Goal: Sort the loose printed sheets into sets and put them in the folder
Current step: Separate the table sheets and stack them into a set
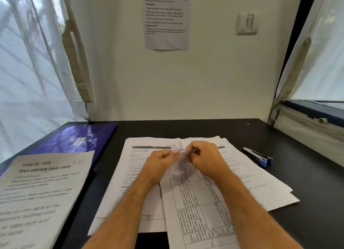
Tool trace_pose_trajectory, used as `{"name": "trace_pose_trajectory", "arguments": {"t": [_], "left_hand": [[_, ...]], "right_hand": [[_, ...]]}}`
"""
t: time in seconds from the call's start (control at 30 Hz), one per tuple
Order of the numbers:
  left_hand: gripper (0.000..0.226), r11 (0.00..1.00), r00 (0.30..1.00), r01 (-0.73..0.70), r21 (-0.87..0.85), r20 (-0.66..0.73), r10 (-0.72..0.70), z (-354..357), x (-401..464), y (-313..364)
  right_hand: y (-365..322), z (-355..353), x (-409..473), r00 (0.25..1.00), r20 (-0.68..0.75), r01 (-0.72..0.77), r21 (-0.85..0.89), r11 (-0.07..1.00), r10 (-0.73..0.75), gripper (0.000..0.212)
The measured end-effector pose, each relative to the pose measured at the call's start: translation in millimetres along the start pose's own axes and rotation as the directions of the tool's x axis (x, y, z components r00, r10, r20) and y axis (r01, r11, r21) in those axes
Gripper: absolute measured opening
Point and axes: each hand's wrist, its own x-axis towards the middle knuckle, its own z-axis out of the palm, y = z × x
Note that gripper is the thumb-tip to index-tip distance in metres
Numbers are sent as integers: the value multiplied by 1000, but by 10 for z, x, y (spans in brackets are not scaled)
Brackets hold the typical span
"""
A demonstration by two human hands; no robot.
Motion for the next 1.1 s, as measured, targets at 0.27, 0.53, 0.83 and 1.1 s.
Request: {"name": "trace_pose_trajectory", "arguments": {"t": [0.27, 0.53, 0.83, 1.1], "left_hand": [[68, 775, 888, 336, 535, -453, -72, -396, 296, -330], [90, 771, 806, 450, 452, -577, -132, -517, 323, -371], [26, 863, 877, 46, 503, -434, 206, -446, 129, -62], [50, 758, 999, -40, 650, 15, 40, -241, 2, 101]], "right_hand": [[114, 63, -93, 998, 44, -59, 149, 987, 53, 15], [97, 82, -33, 995, 89, -46, 117, 992, 36, 16], [79, 115, -40, 998, 43, -46, 167, 985, 39, 57], [83, 158, -49, 999, 18, 35, 175, 984, -38, 37]]}}
